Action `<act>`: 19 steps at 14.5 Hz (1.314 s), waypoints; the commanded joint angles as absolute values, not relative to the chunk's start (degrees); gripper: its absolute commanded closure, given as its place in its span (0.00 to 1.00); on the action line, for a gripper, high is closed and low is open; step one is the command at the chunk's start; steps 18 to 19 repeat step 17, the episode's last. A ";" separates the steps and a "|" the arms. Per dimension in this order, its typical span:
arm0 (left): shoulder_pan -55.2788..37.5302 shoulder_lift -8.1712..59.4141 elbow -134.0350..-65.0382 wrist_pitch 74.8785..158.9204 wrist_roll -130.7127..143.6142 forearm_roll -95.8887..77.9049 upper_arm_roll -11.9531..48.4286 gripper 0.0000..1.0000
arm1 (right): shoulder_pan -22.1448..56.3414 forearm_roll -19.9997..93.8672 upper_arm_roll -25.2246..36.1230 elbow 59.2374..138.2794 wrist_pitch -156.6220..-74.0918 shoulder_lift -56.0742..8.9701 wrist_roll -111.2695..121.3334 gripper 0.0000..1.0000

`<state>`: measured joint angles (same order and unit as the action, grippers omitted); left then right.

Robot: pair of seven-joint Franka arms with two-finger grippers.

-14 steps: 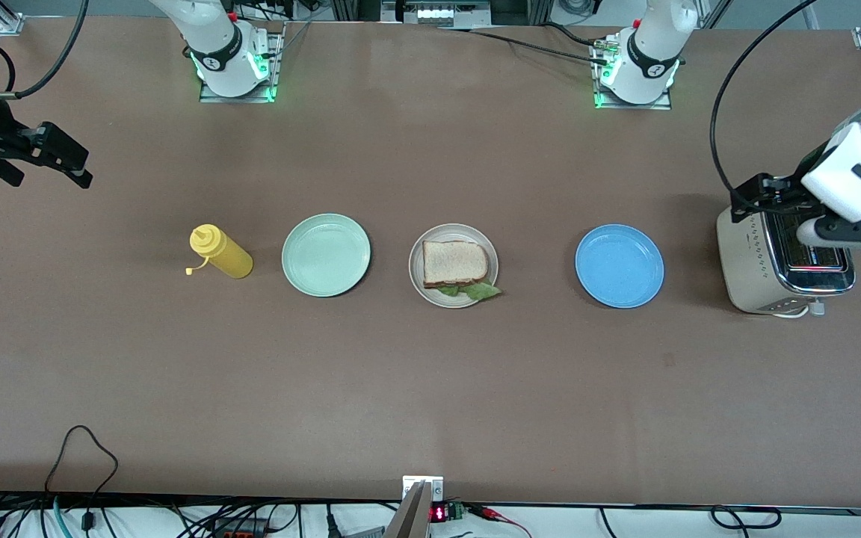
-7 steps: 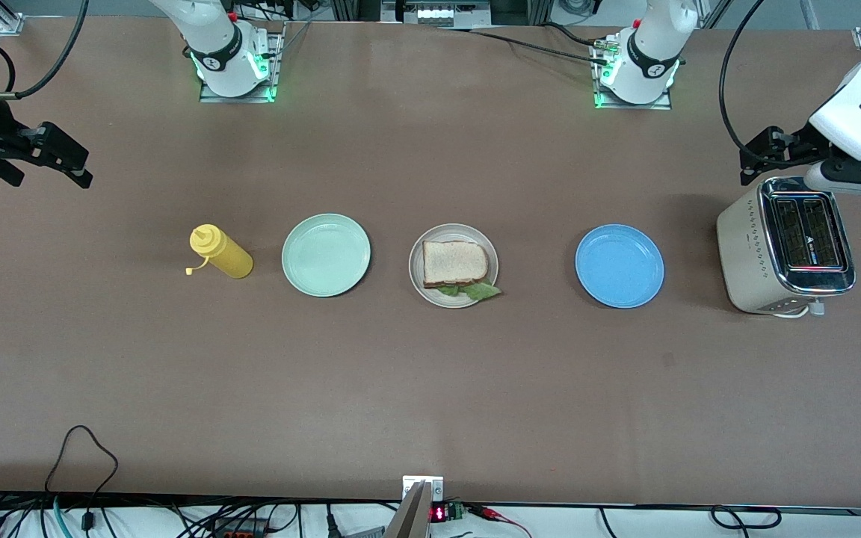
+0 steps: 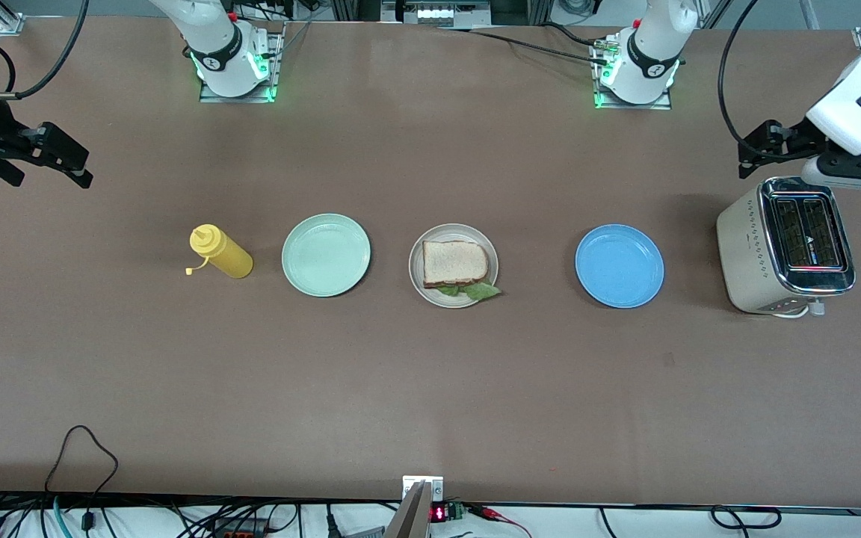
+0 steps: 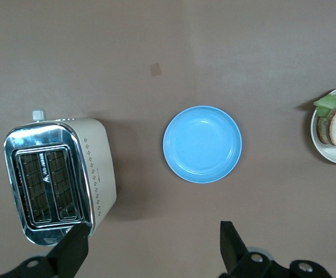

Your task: Make sandwich in beige plate with both arms

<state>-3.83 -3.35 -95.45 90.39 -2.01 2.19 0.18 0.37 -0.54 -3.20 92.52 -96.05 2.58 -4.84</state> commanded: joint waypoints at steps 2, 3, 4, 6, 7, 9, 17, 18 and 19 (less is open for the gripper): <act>-3.87 -3.69 -94.57 87.28 -3.60 1.76 -0.44 0.00 | -0.35 -0.35 -3.78 91.67 -95.10 2.37 -4.48 0.00; -3.87 -3.69 -94.57 87.19 -3.60 1.67 -0.35 0.00 | -0.35 -0.35 -3.78 91.67 -95.01 2.37 -4.48 0.00; -3.87 -3.69 -94.57 87.19 -3.60 1.67 -0.44 0.00 | -0.35 -0.35 -3.78 91.67 -95.01 2.37 -4.48 0.00; -3.87 -3.69 -94.39 87.10 -3.60 1.67 -0.44 0.00 | -0.35 -0.35 -3.78 91.67 -95.01 2.37 -4.57 0.00; -3.87 -3.60 -94.31 87.10 -3.60 1.67 -0.44 0.00 | -0.35 -0.35 -3.78 91.67 -95.01 2.37 -4.57 0.00; -3.87 -2.99 -93.43 87.01 -3.52 1.76 -0.44 0.00 | -0.35 -0.35 -3.78 91.67 -95.10 2.37 -4.57 0.00; -4.04 -1.41 -91.23 86.31 -3.51 1.76 -0.35 0.00 | -0.35 -0.35 -3.78 91.76 -95.01 2.37 -4.57 0.00; -4.04 -1.41 -91.23 86.31 -3.51 1.76 -0.35 0.00 | -0.35 -0.35 -3.78 91.76 -95.01 2.37 -4.57 0.00; -4.04 -1.41 -91.23 86.31 -3.51 1.76 -0.35 0.00 | -0.35 -0.35 -3.78 91.76 -95.01 2.37 -4.57 0.00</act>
